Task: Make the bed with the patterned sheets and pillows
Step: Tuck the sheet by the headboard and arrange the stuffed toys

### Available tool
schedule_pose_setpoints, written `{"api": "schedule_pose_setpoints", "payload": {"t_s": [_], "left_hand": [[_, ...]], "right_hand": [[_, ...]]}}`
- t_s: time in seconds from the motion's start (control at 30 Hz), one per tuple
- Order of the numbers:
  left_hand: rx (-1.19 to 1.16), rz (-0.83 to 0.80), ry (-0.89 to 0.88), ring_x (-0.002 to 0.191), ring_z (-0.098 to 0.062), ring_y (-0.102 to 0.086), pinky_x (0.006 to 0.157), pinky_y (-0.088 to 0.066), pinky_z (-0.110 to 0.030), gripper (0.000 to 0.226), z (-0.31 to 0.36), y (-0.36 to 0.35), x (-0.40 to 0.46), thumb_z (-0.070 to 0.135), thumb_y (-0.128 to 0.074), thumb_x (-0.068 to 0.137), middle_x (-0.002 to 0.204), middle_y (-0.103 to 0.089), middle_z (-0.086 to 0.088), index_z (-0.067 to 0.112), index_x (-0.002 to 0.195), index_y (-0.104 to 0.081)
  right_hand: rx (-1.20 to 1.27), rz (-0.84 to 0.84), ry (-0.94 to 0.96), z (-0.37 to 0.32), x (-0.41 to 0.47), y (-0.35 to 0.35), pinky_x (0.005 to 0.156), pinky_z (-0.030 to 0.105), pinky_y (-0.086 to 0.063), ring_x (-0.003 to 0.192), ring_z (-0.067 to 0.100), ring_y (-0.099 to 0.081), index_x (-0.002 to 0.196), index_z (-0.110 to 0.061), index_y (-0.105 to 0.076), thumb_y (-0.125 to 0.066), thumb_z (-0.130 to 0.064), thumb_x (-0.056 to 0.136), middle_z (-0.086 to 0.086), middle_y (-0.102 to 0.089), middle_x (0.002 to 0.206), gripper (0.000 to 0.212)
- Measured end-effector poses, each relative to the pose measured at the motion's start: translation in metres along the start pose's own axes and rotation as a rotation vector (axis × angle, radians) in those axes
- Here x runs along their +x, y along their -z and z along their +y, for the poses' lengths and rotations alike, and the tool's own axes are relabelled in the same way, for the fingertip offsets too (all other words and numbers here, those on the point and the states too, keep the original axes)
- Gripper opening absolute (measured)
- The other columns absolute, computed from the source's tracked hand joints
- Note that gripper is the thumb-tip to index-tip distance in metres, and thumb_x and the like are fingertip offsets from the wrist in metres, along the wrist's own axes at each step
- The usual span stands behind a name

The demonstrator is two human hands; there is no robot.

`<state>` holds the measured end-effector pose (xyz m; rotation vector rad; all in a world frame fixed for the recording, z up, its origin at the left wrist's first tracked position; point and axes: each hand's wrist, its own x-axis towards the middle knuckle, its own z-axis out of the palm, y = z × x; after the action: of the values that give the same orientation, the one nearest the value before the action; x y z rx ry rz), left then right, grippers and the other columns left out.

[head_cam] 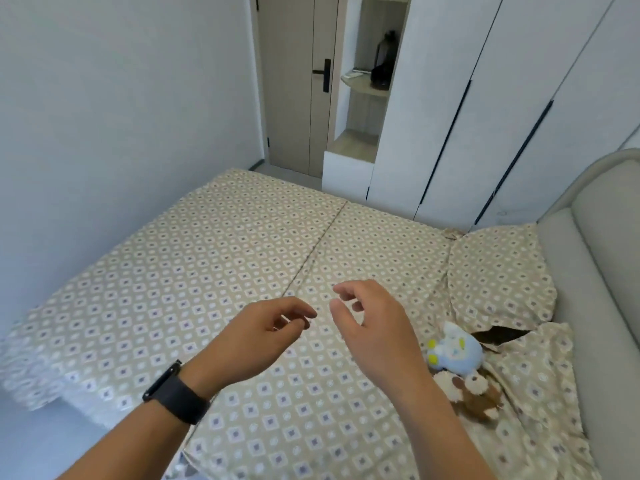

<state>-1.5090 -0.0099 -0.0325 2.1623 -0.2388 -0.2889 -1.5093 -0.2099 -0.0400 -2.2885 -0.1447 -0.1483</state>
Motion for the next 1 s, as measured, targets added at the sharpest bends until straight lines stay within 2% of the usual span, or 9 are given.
{"api": "schedule_pose_setpoints", "payload": {"t_s": [0.17,0.3,0.43,0.63,0.7,0.8,0.93,1.0], "left_hand": [[-0.072,0.113,0.007,0.093,-0.003,-0.068,0.083,-0.056,-0.026,0.023,-0.042,0.068,-0.050,0.022,-0.058,0.100,0.100,-0.071,0.025,0.040,0.108,-0.070],[-0.084,0.192,0.089,0.092,-0.009,-0.069,0.082,-0.057,-0.033,0.022,-0.106,0.139,-0.104,0.021,-0.059,0.099,0.101,-0.072,0.020,0.038,0.105,-0.071],[-0.141,0.300,0.203,0.091,-0.008,-0.071,0.090,-0.056,-0.043,0.026,-0.184,0.227,-0.161,0.013,-0.058,0.099,0.099,-0.075,0.013,0.033,0.104,-0.073],[-0.211,0.272,0.223,0.092,-0.011,-0.071,0.089,-0.056,-0.045,0.036,-0.238,0.308,-0.206,0.012,-0.058,0.099,0.099,-0.075,0.011,0.045,0.097,-0.072],[-0.215,0.289,0.236,0.093,-0.012,-0.070,0.089,-0.057,-0.048,0.032,-0.256,0.327,-0.207,0.012,-0.058,0.099,0.100,-0.075,0.010,0.041,0.099,-0.073],[-0.263,0.319,0.238,0.093,-0.012,-0.070,0.090,-0.055,-0.048,0.027,-0.293,0.362,-0.207,0.012,-0.058,0.099,0.100,-0.075,0.010,0.034,0.104,-0.074],[-0.202,0.332,0.246,0.089,-0.021,-0.068,0.087,-0.055,-0.043,0.027,-0.337,0.415,-0.202,0.020,-0.059,0.100,0.100,-0.073,0.010,0.043,0.103,-0.071],[-0.167,0.374,0.278,0.087,-0.017,-0.069,0.086,-0.056,-0.041,0.025,-0.361,0.451,-0.208,0.023,-0.059,0.100,0.100,-0.072,0.014,0.045,0.104,-0.070]], "right_hand": [[-0.071,-0.066,0.080,-0.071,-0.003,-0.062,0.086,0.015,-0.042,0.105,-0.007,-0.052,0.112,-0.039,-0.064,-0.057,-0.044,0.098,-0.027,-0.059,0.107,0.016],[-0.041,-0.133,0.143,-0.135,-0.001,-0.139,0.092,0.025,-0.048,0.106,-0.005,-0.053,0.115,-0.037,-0.064,-0.057,-0.045,0.098,-0.027,-0.059,0.109,0.019],[-0.042,-0.210,0.189,-0.213,-0.005,-0.227,0.091,0.023,-0.047,0.107,-0.005,-0.052,0.115,-0.039,-0.063,-0.056,-0.047,0.098,-0.027,-0.058,0.111,0.020],[-0.038,-0.273,0.173,-0.272,-0.018,-0.309,0.091,0.022,-0.047,0.109,-0.006,-0.051,0.113,-0.040,-0.062,-0.055,-0.047,0.098,-0.029,-0.058,0.112,0.018],[-0.077,-0.318,0.196,-0.287,-0.014,-0.330,0.090,0.021,-0.047,0.109,-0.008,-0.050,0.113,-0.042,-0.062,-0.055,-0.048,0.098,-0.030,-0.057,0.112,0.018],[-0.088,-0.346,0.221,-0.314,0.011,-0.371,0.089,0.018,-0.045,0.110,-0.009,-0.050,0.112,-0.043,-0.062,-0.055,-0.048,0.098,-0.033,-0.056,0.113,0.016],[-0.026,-0.332,0.257,-0.353,0.061,-0.425,0.084,0.017,-0.044,0.104,-0.006,-0.056,0.105,-0.043,-0.065,-0.060,-0.040,0.097,-0.032,-0.059,0.108,0.010],[-0.008,-0.371,0.304,-0.381,0.087,-0.462,0.083,0.019,-0.046,0.102,-0.004,-0.058,0.106,-0.041,-0.066,-0.061,-0.038,0.097,-0.030,-0.061,0.106,0.011]]}}
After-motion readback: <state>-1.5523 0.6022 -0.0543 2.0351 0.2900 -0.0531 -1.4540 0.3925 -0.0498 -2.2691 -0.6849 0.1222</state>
